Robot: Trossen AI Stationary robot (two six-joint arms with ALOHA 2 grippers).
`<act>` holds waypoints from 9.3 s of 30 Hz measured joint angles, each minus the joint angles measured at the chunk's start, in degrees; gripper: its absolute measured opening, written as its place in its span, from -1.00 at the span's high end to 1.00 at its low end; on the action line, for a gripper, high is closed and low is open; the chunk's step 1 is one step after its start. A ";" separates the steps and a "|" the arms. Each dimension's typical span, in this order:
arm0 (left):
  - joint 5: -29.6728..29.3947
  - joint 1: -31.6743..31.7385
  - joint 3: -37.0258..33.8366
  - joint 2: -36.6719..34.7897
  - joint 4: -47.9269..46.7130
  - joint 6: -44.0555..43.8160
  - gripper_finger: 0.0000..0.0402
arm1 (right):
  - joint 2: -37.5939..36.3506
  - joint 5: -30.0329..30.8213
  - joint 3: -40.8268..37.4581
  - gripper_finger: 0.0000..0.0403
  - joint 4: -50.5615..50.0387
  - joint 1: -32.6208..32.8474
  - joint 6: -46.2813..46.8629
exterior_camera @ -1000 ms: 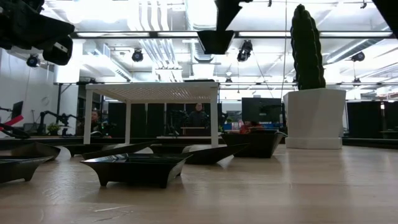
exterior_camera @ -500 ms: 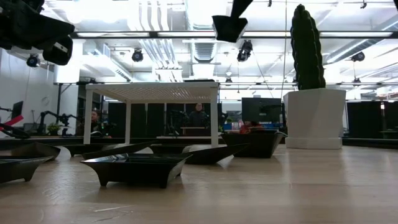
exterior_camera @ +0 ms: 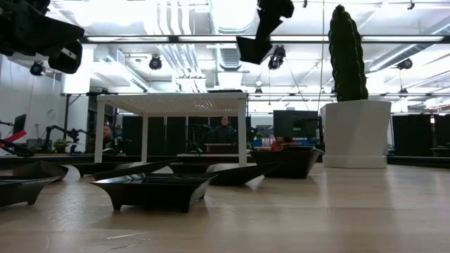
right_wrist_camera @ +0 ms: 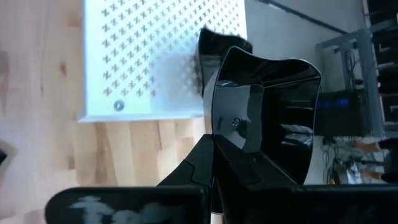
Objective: Pick & Place Mini shaped plates
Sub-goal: Stack the distorted square plate on top of the other distorted square plates on the shelf
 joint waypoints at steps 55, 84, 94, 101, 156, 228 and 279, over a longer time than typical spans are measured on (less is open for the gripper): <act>0.01 0.02 0.00 0.20 -0.02 0.00 1.00 | 21.06 -9.46 21.21 0.96 -0.30 -10.62 -3.02; 0.00 0.01 0.00 0.22 -0.01 0.00 1.00 | 23.48 -10.97 22.71 0.87 -3.08 -10.28 -4.54; 0.01 0.00 0.00 0.22 0.00 -0.02 1.00 | 22.66 -10.95 22.72 0.50 -3.02 -9.71 -4.55; 0.00 0.00 0.00 0.22 -0.01 -0.01 1.00 | 20.82 -10.95 23.74 0.50 -4.72 -6.56 -1.74; 0.00 0.00 0.00 0.21 -0.02 0.00 1.00 | 15.74 -5.34 5.16 0.96 -12.55 24.64 40.53; 0.00 0.00 0.00 0.21 -0.03 0.00 1.00 | 15.83 -13.16 -24.22 0.63 17.07 25.68 63.46; 0.00 0.01 0.00 0.21 -0.02 0.00 1.00 | 15.82 -9.25 -23.97 0.96 18.93 25.07 55.87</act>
